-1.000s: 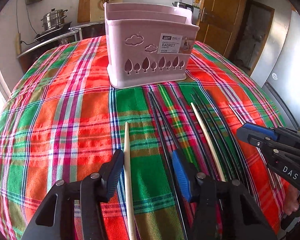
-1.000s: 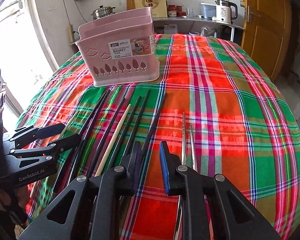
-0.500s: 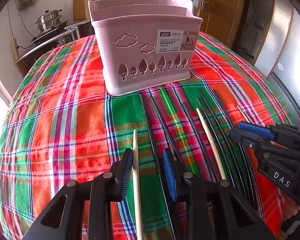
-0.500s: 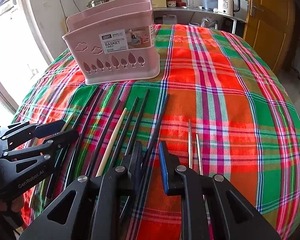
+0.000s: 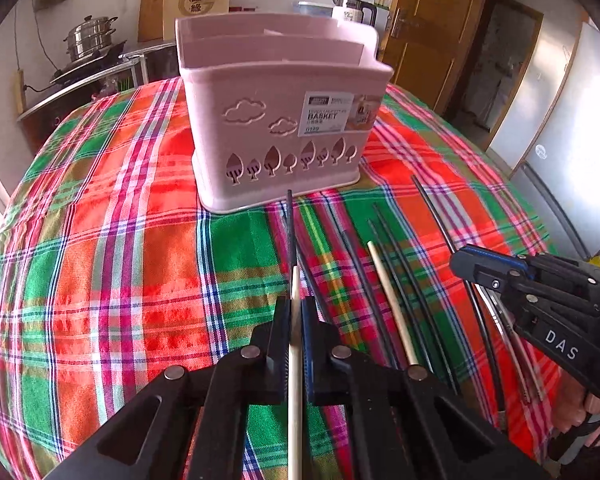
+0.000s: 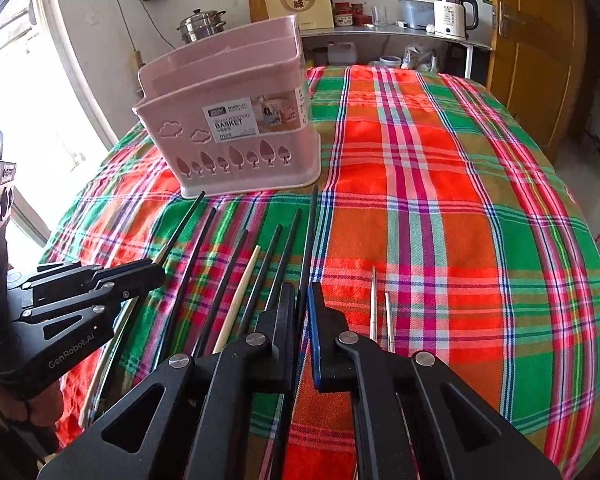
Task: Organize utensils
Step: 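Grasp the wooden chopstick with the left tool while the right tool grasps a black chopstick, then lift both held chopsticks and carry them over the pink basket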
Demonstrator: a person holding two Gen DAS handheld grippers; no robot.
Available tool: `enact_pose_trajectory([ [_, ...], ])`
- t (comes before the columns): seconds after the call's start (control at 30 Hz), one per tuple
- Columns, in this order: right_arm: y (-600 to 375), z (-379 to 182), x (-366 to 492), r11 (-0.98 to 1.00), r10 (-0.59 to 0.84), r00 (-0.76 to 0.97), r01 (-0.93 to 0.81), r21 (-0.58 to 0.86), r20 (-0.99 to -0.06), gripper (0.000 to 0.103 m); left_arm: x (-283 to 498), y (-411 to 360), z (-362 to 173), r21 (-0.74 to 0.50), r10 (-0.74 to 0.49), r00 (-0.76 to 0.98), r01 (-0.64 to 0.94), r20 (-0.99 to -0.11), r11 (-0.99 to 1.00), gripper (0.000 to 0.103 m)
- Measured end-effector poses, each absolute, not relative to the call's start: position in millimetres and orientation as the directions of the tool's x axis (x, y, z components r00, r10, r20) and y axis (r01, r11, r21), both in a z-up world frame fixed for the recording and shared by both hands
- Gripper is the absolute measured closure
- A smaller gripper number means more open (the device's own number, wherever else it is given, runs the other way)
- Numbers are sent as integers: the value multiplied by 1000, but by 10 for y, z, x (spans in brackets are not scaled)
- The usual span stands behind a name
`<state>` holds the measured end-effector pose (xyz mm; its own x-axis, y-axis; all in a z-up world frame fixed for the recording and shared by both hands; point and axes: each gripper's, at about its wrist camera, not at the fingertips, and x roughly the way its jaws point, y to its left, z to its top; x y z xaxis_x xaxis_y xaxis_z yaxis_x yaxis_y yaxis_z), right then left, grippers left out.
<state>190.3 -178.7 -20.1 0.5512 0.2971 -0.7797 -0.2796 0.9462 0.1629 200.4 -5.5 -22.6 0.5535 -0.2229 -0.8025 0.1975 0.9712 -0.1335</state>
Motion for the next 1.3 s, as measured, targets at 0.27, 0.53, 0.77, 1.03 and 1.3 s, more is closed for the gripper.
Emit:
enact_pose_trajectory([
  [0.27,-1817,209,1733,933,342,615,-315,176,-710,97,1798,27,325,-160,-283,638,245,-716,956,98],
  [0.53,-1858,325,1667,931,349,635,-318,179,-689,97,1771,117,367,-170,-276,640,223,-717,960,98],
  [0.77,-1867,478,1613,918,385,651,-343,198,-654,97,1696,193,644,-190,-303,682,237,-666,953,98],
  [1.03,-1904,621,1563,915,393,674,-355,192,-625,97,1687,279,868,-198,-302,701,228,-646,953,98],
  [1.3,-1901,611,1573,914,390,671,-363,178,-630,102,1585,287,1028,-173,-280,733,221,-620,960,98],
])
